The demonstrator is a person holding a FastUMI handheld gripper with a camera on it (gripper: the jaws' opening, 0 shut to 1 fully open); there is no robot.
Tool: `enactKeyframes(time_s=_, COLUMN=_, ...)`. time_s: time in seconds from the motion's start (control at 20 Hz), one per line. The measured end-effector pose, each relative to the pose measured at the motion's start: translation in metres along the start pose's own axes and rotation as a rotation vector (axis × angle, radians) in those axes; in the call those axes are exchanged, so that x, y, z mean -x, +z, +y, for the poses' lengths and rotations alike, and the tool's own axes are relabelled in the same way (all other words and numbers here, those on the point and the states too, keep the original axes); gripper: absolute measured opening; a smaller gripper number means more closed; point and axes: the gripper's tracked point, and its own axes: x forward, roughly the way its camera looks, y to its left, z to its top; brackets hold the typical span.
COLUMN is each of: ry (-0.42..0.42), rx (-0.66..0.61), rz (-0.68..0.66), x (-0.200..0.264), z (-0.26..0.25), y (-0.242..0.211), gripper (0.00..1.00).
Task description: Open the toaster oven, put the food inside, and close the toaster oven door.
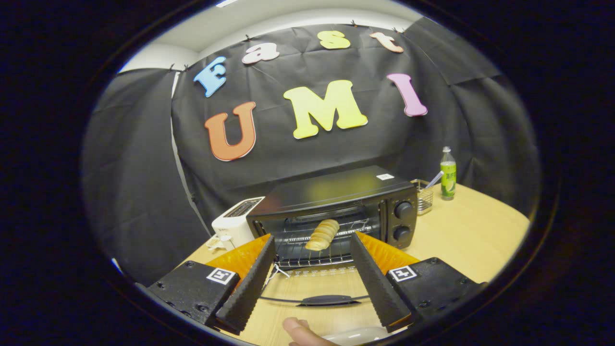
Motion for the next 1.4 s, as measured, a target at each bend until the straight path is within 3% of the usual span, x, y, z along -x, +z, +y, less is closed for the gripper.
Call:
enactKeyframes(time_s=0.35, ry=-0.073, rx=0.103, rz=0.136, x=0.015, z=0.002, y=-0.055, gripper=1.0)
enactKeyframes(time_s=0.85, ry=-0.111, rx=0.092, rz=0.427, x=0.002, z=-0.009, y=-0.16, gripper=1.0)
enactKeyframes(time_s=1.4, ry=-0.171, rx=0.127, rz=0.465, x=-0.021, z=-0.019, y=-0.179, gripper=1.0)
